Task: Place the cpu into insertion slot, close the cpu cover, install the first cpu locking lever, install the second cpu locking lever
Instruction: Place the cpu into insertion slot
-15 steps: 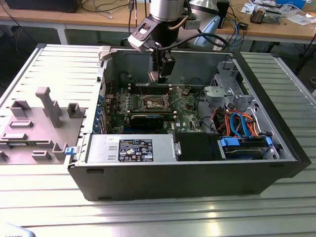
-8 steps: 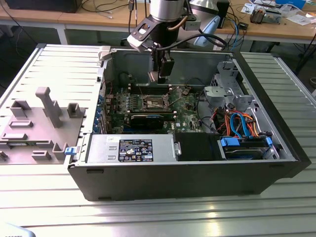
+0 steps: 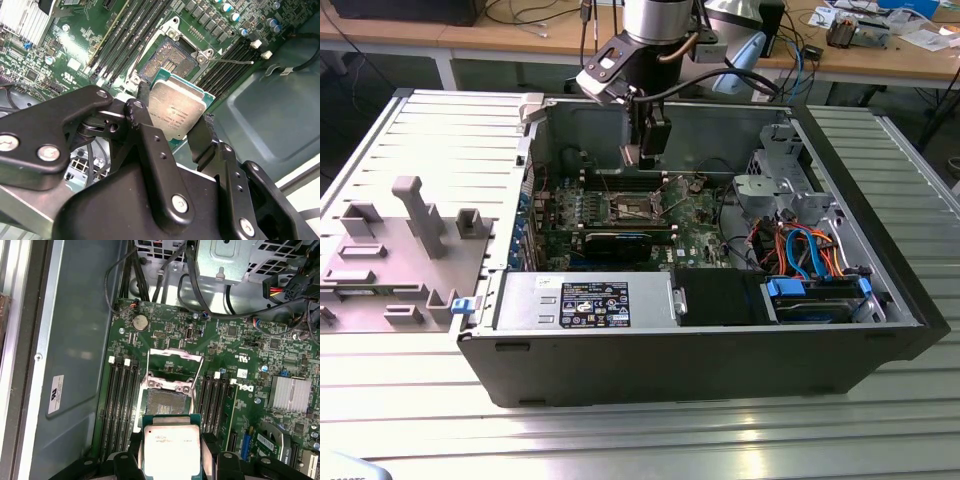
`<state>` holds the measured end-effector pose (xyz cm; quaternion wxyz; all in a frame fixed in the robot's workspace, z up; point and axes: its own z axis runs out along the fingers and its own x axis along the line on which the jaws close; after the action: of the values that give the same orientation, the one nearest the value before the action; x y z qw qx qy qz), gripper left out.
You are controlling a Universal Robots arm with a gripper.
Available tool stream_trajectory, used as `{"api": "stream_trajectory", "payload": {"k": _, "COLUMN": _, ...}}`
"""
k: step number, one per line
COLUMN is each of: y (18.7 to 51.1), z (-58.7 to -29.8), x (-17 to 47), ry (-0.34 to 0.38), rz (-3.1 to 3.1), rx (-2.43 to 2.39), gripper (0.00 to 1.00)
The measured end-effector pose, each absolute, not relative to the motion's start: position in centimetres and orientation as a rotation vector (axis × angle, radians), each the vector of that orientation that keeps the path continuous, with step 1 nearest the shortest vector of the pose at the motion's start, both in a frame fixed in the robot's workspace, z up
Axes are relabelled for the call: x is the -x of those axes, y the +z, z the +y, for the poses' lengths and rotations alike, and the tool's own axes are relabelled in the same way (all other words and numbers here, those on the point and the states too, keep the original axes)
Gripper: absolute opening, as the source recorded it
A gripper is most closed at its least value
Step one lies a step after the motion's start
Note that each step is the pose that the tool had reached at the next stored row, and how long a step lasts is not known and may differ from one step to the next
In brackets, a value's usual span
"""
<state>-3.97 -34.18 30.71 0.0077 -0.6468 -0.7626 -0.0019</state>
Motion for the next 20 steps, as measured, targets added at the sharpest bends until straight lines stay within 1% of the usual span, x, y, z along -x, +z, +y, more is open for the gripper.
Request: {"api": "stream_trajectory", "payload": {"k": 20, "y": 30.50, "z": -34.18, "x": 3.97, "ry": -0.007, "rz": -2.290, "rx": 2.129, "gripper": 0.55}}
